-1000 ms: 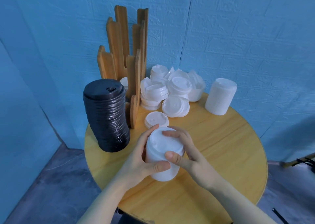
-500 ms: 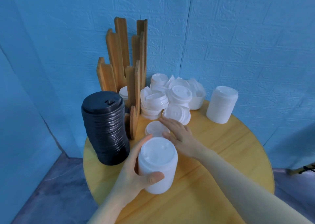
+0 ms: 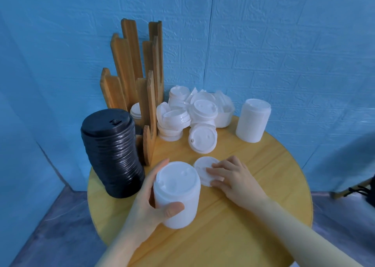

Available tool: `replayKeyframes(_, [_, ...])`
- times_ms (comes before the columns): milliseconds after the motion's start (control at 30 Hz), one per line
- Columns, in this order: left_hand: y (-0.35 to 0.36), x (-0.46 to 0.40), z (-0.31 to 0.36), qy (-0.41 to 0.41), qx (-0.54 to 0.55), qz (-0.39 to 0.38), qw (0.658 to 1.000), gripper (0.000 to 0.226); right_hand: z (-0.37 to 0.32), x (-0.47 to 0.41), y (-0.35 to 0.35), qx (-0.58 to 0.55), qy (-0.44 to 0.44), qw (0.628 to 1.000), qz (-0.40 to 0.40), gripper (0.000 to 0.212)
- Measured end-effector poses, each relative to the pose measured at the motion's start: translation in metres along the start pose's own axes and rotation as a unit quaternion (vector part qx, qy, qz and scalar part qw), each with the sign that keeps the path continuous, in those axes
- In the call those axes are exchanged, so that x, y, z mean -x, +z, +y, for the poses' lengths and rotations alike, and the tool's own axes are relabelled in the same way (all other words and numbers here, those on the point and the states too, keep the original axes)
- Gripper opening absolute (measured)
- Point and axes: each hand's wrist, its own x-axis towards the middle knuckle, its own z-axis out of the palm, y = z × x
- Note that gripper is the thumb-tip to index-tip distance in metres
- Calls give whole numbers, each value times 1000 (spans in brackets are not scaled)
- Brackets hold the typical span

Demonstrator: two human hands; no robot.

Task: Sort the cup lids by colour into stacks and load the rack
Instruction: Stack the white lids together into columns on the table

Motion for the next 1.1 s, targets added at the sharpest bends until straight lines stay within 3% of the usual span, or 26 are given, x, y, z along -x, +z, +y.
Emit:
replayKeyframes(100, [1, 1, 1, 1, -3, -1, 1000, 112, -9, 13, -9, 59, 7, 998, 31, 40])
replayKeyframes(167, [1, 1, 1, 0, -2, -3, 1000, 112, -18, 19, -12, 58, 59, 996, 25, 37])
replayKeyframes(333, [0, 1, 4, -2, 5, -15, 1000, 110, -36, 20, -27, -30, 203, 976, -73, 39])
replayKeyframes(400, [-1, 0, 3, -3, 10, -23, 1000, 106, -32, 22, -35, -73, 193, 971, -117, 30])
replayKeyframes(467, [-1, 0, 3, -6, 15, -30, 999, 101, -25, 26, -43, -102, 181, 968, -141, 34])
replayKeyframes(567, [0, -2, 3, -19, 20, -50, 998, 108, -18, 34, -46, -89, 195, 970, -118, 44])
replayKeyframes(700, [3, -12, 6, -27, 10, -98, 995, 104, -21, 43, -43, -74, 187, 974, -104, 35])
replayKeyframes(900, [16, -20, 2, -23, 26, -84, 996, 97, -30, 47, -48, -46, 222, 970, -85, 23])
replayKeyframes(1100, [15, -19, 1, -27, 38, -91, 995, 105, -50, 45, -42, 28, 238, 968, -68, 29])
